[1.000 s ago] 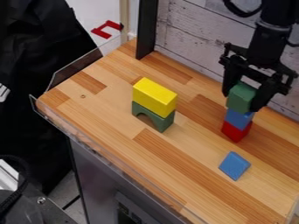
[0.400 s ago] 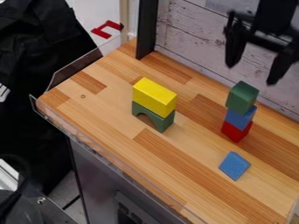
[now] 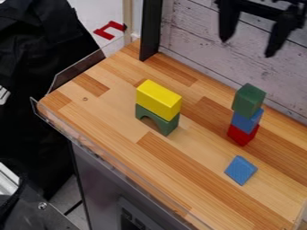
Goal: Picks a green block from a pile and moves it across
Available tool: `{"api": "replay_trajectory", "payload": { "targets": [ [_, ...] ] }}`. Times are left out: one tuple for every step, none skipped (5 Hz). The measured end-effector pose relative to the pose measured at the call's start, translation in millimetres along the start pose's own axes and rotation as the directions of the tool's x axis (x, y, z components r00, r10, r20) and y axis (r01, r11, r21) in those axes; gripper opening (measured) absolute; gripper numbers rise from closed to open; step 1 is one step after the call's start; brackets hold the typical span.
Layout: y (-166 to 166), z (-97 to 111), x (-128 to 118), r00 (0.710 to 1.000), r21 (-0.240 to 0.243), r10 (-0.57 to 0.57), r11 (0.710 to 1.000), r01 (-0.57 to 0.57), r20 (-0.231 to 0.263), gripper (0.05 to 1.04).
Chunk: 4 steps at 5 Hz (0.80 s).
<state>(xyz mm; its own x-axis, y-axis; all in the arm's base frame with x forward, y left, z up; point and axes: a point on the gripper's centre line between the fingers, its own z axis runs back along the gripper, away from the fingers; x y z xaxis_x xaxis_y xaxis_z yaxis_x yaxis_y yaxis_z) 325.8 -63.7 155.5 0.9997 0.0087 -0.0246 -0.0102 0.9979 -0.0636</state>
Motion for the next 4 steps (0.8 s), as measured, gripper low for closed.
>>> {"api": "replay_trajectory", "payload": {
  "targets": [
    [37,-12,-4,0.997,0.015,0.075,0.997,-0.075,-0.019,0.999],
    [62,-18,-13,0.993,0.01,0.117,0.993,-0.117,-0.019,0.999],
    [68,-33,-22,0.993,0.032,0.112,0.993,-0.11,-0.046,0.999],
    [59,-44,-28,0.997,0.058,0.055,0.997,-0.052,-0.062,0.999]
  ]
}}
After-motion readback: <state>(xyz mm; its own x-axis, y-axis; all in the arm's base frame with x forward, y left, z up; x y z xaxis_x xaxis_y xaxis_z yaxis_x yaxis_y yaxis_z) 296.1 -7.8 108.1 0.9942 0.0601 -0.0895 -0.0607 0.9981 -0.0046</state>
